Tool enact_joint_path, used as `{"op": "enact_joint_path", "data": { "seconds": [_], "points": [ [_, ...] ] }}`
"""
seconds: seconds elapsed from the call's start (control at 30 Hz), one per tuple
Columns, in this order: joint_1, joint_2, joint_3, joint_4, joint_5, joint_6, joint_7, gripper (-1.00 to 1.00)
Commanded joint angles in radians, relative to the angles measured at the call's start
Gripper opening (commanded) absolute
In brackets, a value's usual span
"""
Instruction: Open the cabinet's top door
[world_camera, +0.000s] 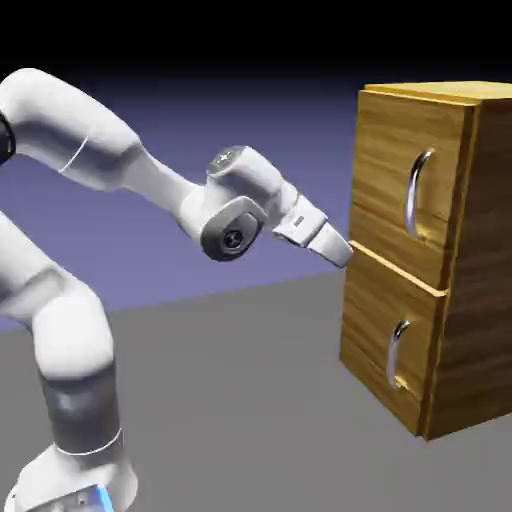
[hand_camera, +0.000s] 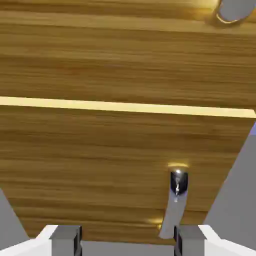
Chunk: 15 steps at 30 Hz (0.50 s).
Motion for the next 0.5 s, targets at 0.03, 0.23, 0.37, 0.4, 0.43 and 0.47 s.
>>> {"op": "enact_joint_path", "data": {
  "seconds": [0.03,0.23,0.37,0.4,0.43,0.47],
  "points": [
    [0.032,-0.010,-0.033,0.014,-0.087,-0.007,-0.030,0.00],
    [0.126,-0.042,-0.132,0.054,-0.348,-0.030,-0.120,0.00],
    [0.189,-0.063,-0.197,0.081,-0.522,-0.044,-0.180,0.00],
    [0.205,-0.068,-0.214,0.088,-0.565,-0.048,-0.195,0.00],
    [0.221,-0.073,-0.230,0.095,-0.609,-0.052,-0.210,0.00],
    [0.237,-0.078,-0.247,0.101,-0.652,-0.056,-0.225,0.00]
  ]
}}
